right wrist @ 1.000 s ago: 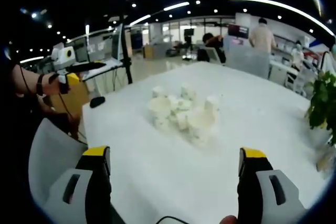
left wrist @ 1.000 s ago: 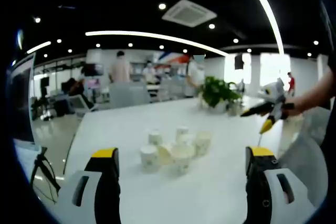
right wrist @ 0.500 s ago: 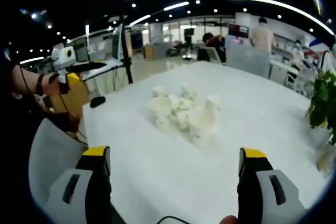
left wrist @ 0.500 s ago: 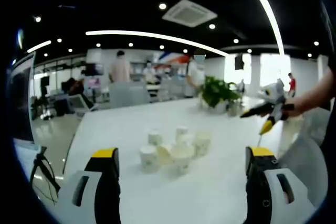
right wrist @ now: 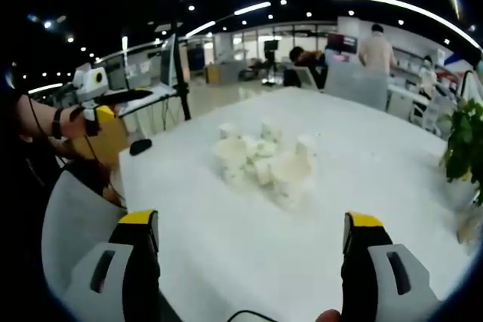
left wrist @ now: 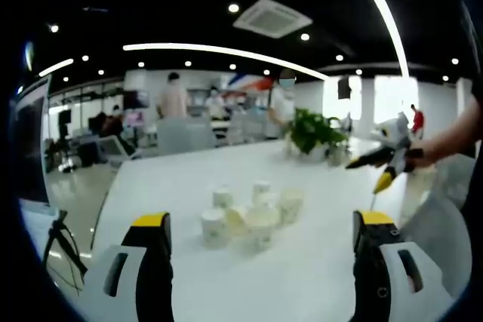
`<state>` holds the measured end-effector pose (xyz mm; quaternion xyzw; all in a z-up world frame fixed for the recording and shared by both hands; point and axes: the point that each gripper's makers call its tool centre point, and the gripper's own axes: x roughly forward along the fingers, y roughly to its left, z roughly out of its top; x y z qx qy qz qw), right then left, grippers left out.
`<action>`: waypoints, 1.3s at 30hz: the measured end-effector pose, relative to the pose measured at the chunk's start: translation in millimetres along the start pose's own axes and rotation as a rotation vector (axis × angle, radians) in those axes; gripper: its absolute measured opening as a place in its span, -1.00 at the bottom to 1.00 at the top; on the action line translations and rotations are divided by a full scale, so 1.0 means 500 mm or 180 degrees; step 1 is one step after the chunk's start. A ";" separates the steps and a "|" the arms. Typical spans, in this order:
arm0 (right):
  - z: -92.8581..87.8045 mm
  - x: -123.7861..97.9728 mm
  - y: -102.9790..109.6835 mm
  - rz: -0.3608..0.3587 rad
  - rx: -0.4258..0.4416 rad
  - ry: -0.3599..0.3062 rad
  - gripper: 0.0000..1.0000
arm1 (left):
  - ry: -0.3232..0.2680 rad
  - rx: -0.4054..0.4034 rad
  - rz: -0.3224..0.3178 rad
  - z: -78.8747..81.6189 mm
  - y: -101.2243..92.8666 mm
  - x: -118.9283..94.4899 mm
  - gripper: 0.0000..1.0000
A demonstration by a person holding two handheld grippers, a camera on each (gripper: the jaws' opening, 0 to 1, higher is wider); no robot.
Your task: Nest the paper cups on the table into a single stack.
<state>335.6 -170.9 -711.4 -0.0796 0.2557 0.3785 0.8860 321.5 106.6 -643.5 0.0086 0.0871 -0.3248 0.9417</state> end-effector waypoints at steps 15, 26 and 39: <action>-0.001 0.000 0.003 0.0000 0.0025 0.0001 1.00 | -0.0006 -0.0040 0.0022 -0.003 0.001 -0.009 1.00; -0.006 -0.001 0.010 0.0012 0.0018 0.0020 1.00 | 0.0018 -0.0031 -0.0016 -0.005 -0.009 -0.009 1.00; -0.007 0.002 0.007 0.0014 0.0032 0.0032 1.00 | 0.0021 -0.0045 -0.0026 -0.008 -0.009 -0.006 1.00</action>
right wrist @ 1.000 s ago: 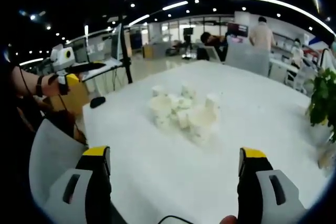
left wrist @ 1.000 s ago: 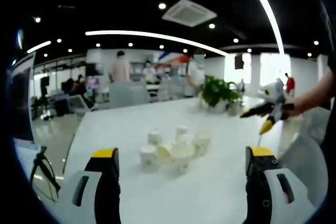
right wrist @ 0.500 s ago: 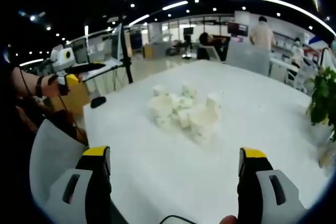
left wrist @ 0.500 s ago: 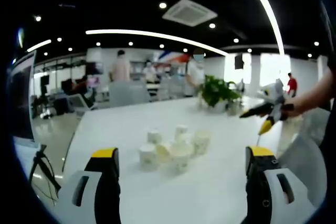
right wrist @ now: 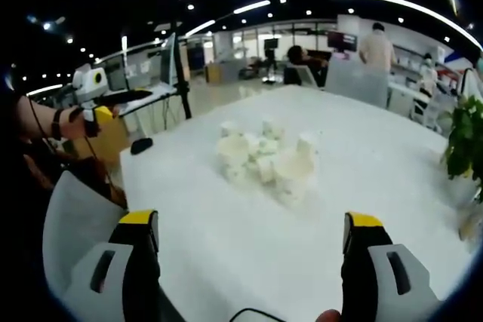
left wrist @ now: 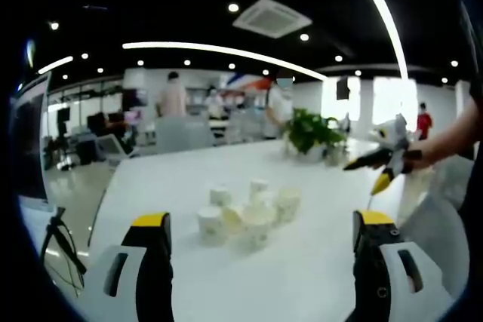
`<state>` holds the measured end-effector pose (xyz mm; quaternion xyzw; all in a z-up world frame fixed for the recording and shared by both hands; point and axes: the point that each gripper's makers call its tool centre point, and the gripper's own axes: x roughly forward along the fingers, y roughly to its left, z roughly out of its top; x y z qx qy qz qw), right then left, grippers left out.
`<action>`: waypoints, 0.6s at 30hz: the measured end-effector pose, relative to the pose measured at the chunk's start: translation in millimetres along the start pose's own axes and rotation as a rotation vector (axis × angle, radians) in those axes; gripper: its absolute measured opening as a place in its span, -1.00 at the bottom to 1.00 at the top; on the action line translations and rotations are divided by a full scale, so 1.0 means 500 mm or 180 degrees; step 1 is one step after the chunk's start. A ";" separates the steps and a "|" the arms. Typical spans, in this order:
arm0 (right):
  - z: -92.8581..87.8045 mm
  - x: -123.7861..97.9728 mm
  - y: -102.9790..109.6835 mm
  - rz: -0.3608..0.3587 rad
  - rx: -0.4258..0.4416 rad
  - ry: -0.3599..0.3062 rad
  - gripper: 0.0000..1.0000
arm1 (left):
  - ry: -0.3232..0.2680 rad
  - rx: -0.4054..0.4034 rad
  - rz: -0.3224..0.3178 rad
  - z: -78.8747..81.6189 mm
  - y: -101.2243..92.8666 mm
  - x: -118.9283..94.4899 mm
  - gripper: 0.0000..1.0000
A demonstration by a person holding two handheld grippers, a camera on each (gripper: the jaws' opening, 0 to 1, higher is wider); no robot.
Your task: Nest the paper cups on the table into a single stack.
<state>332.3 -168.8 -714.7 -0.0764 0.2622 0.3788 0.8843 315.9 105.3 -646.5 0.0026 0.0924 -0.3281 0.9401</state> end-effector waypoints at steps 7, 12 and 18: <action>0.001 0.003 0.001 0.0004 0.0012 -0.0006 1.00 | 0.0006 -0.0012 0.0006 -0.004 0.003 0.001 1.00; 0.001 0.007 0.000 0.0006 0.0013 -0.0003 1.00 | 0.0002 -0.0013 0.0025 -0.001 0.006 0.000 1.00; 0.004 0.008 0.003 0.0011 0.0012 -0.0011 1.00 | 0.0013 0.0001 0.0032 -0.001 0.005 -0.001 1.00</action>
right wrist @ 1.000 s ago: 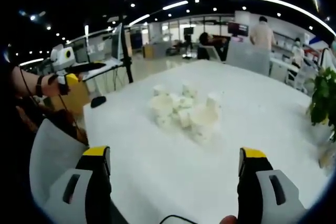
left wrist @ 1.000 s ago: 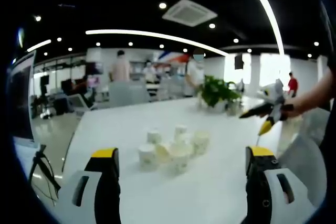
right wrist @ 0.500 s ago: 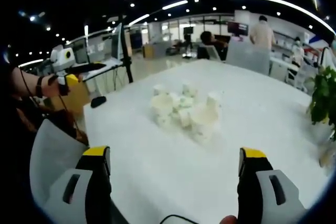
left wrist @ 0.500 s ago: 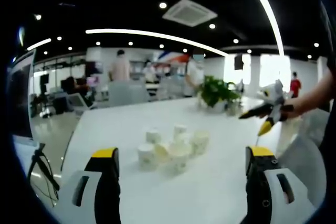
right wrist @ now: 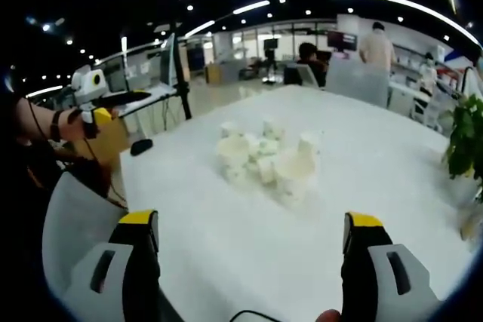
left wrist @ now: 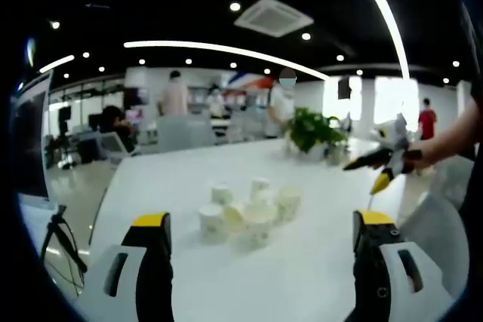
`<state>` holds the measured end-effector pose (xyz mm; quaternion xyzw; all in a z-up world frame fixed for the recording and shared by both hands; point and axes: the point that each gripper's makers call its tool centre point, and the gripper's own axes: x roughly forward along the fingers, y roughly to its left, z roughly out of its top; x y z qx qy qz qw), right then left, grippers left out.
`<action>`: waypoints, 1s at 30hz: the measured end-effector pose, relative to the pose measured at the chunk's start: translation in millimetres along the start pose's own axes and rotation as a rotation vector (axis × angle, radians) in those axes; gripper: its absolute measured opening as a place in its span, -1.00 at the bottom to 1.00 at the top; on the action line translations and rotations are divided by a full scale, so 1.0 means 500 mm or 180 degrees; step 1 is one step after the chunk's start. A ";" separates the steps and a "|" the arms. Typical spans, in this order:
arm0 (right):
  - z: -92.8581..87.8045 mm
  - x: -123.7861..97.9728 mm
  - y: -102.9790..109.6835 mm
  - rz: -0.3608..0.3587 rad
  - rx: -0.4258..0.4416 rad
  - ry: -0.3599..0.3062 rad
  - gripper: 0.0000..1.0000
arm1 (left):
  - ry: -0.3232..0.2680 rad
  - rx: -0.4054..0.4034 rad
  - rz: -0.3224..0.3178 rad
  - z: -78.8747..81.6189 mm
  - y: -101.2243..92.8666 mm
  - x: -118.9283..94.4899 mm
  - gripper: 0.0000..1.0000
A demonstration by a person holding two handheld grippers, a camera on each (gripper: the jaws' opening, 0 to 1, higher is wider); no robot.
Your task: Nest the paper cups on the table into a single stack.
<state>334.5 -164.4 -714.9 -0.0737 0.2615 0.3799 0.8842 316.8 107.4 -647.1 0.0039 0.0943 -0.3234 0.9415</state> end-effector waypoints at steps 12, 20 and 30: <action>0.035 0.034 -0.031 -0.0003 -0.0182 -0.0032 1.00 | -0.0007 0.0009 -0.0053 -0.004 -0.013 0.010 1.00; 0.063 0.072 -0.057 0.0021 -0.0313 -0.0030 1.00 | 0.0032 0.0003 -0.0047 -0.013 -0.016 0.008 1.00; 0.076 0.111 -0.073 0.0055 -0.0495 -0.0015 0.93 | 0.0021 -0.0064 0.0004 -0.016 -0.014 0.007 1.00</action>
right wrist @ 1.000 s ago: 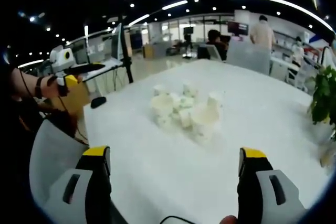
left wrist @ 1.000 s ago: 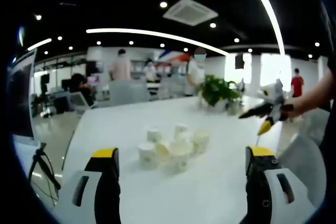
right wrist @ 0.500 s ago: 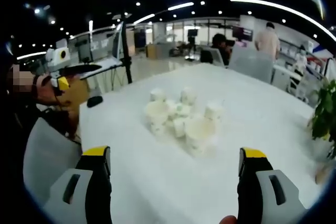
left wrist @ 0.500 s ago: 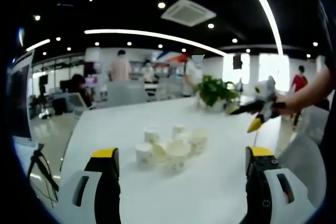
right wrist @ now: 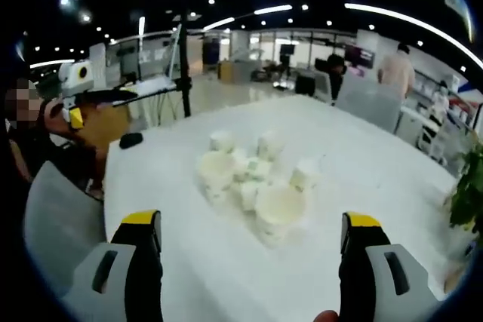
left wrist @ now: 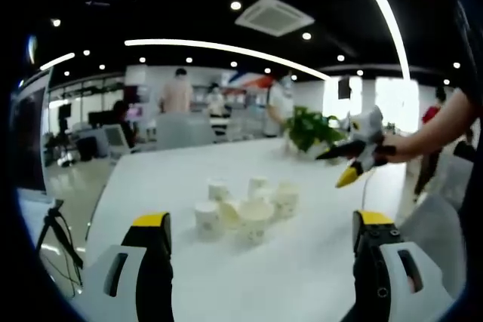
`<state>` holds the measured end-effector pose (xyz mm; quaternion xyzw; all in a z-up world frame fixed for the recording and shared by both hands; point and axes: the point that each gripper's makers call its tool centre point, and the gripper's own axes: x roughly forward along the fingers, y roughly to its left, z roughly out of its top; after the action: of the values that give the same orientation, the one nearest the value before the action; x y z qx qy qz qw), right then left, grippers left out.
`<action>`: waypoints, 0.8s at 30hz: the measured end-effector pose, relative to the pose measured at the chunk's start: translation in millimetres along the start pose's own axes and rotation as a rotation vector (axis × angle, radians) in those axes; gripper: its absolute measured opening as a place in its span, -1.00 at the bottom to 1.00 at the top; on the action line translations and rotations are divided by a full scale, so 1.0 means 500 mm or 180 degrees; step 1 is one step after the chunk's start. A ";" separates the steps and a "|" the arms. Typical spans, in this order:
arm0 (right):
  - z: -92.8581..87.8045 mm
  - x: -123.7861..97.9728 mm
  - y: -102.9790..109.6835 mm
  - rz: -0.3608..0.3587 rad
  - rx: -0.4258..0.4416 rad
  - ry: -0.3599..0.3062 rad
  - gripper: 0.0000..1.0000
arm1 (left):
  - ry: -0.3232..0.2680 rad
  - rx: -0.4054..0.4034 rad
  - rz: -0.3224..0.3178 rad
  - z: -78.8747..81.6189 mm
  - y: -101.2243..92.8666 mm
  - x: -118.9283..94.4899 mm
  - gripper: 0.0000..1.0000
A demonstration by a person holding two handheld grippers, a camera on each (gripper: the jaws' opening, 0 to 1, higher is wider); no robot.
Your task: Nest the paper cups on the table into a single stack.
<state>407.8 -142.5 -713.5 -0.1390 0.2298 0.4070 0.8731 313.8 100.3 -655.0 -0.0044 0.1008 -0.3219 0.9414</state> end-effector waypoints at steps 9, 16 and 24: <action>-0.002 0.022 -0.015 -0.0004 -0.0088 0.0038 0.84 | -0.0042 0.0008 0.0075 0.000 0.002 -0.003 1.00; -0.005 0.040 -0.033 -0.0025 -0.0237 0.0089 0.76 | 0.0002 -0.0015 0.0081 -0.012 -0.001 -0.001 1.00; -0.008 0.069 -0.051 -0.0016 -0.0213 0.0088 0.66 | 0.0041 -0.0053 0.0097 -0.021 0.003 0.000 1.00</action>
<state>445.8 -137.8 -733.4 -0.1743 0.2279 0.4103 0.8656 312.7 102.2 -665.2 -0.0087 0.1096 -0.3067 0.9454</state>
